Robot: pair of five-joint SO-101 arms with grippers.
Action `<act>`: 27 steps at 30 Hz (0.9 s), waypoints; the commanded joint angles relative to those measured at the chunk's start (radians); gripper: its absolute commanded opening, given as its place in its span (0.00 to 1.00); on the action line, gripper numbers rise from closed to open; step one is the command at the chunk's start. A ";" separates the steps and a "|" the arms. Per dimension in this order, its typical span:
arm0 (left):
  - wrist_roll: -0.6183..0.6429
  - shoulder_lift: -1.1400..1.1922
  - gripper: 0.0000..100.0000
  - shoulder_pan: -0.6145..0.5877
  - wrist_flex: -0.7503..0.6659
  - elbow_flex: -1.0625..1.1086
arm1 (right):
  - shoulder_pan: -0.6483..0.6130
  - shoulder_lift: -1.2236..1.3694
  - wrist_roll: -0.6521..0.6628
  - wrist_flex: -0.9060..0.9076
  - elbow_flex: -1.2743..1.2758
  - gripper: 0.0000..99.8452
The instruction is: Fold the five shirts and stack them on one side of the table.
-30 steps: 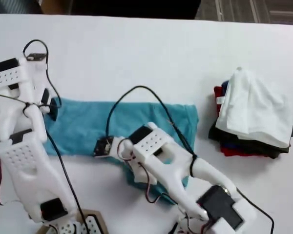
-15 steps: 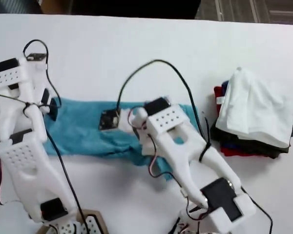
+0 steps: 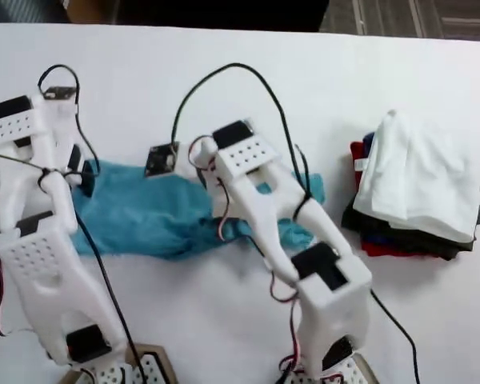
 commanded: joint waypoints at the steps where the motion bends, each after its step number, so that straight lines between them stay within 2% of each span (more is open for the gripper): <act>1: -0.002 -0.006 0.18 0.008 0.002 -0.036 | 0.042 0.065 0.009 0.012 -0.140 0.02; 5: -0.002 -0.006 0.18 0.006 0.003 -0.036 | 0.082 0.139 0.008 0.018 -0.227 0.05; 9: -0.002 -0.006 0.18 0.009 0.003 -0.036 | 0.097 0.170 0.003 0.050 -0.293 0.19; 11: -0.002 -0.006 0.18 0.009 0.003 -0.036 | 0.101 0.170 0.003 0.054 -0.315 0.22; 16: -0.002 -0.006 0.18 0.009 0.003 -0.036 | 0.119 0.162 0.000 0.065 -0.374 0.22; 20: -0.002 -0.006 0.18 0.009 0.003 -0.038 | 0.150 0.151 -0.029 0.176 -0.446 0.22; 24: -0.002 -0.006 0.18 0.009 -0.002 -0.044 | 0.168 0.024 -0.028 0.176 -0.390 0.12; 27: -0.002 -0.006 0.18 0.009 -0.006 -0.044 | 0.137 -0.081 -0.032 0.176 -0.285 0.02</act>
